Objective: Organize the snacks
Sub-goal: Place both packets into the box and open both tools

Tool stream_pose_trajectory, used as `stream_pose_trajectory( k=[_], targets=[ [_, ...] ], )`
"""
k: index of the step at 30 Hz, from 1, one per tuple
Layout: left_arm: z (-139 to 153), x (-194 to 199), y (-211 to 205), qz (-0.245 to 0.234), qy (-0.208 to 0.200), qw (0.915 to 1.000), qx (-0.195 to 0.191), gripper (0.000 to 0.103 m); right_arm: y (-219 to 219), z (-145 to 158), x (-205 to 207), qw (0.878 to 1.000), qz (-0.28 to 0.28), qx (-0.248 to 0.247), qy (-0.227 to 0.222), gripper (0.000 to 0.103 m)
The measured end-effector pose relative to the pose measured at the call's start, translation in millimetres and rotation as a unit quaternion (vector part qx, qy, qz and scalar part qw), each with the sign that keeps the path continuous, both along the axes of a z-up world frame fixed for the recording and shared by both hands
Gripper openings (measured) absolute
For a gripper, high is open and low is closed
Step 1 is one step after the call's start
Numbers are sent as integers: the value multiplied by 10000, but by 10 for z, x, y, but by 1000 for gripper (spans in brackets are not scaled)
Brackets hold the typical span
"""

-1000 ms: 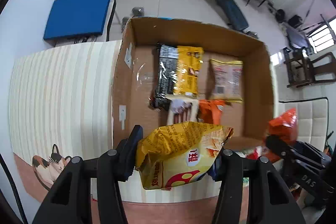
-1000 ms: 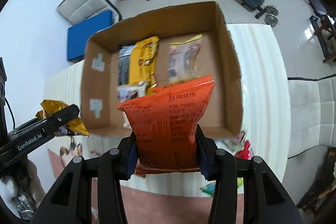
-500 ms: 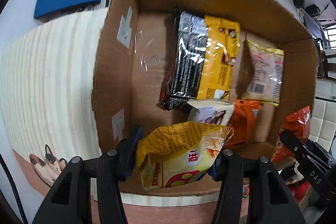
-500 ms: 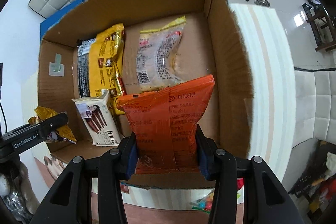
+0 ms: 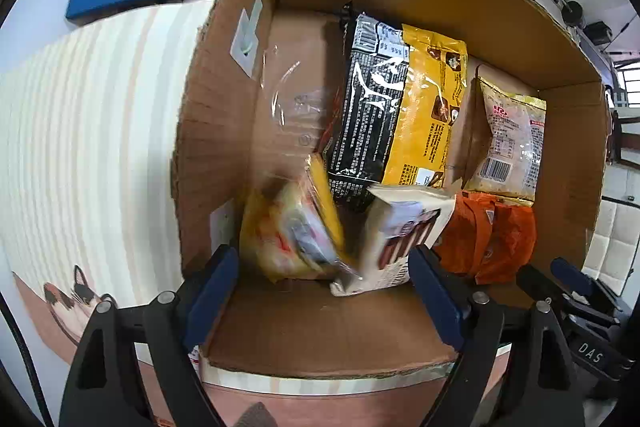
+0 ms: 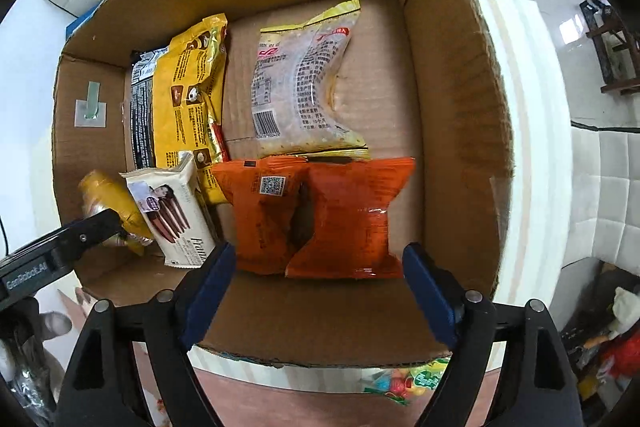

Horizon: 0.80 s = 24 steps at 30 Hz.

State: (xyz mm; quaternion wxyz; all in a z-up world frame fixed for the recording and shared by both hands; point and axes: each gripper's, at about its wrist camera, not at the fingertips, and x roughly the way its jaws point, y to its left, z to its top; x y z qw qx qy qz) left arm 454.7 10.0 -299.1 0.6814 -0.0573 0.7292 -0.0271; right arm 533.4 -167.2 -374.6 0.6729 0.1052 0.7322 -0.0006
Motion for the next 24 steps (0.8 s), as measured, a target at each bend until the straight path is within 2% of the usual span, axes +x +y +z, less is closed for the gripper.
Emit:
stream_pose_trajectory(
  k=[6, 8, 12, 17, 24],
  targets=[
    [147, -149, -38, -75, -236, 9997, 39, 87, 59, 115, -66, 9996, 180, -183, -141, 93],
    [282, -207, -103, -128, -464, 9988, 46, 87, 82, 189, -101, 9992, 220, -216, -252, 93],
    [602, -368, -177, -159, -1119, 9933, 229, 87, 100, 433, -229, 9967, 255, -287, -710, 93],
    [919, -583, -148, -36, -1646, 9862, 157, 87, 141, 797, -519, 9889, 353, -501, -1352, 93],
    [1306, -997, -194, -110, -2328, 9715, 420, 87, 116, 1279, -926, 9783, 292, -544, -1975, 93]
  ],
)
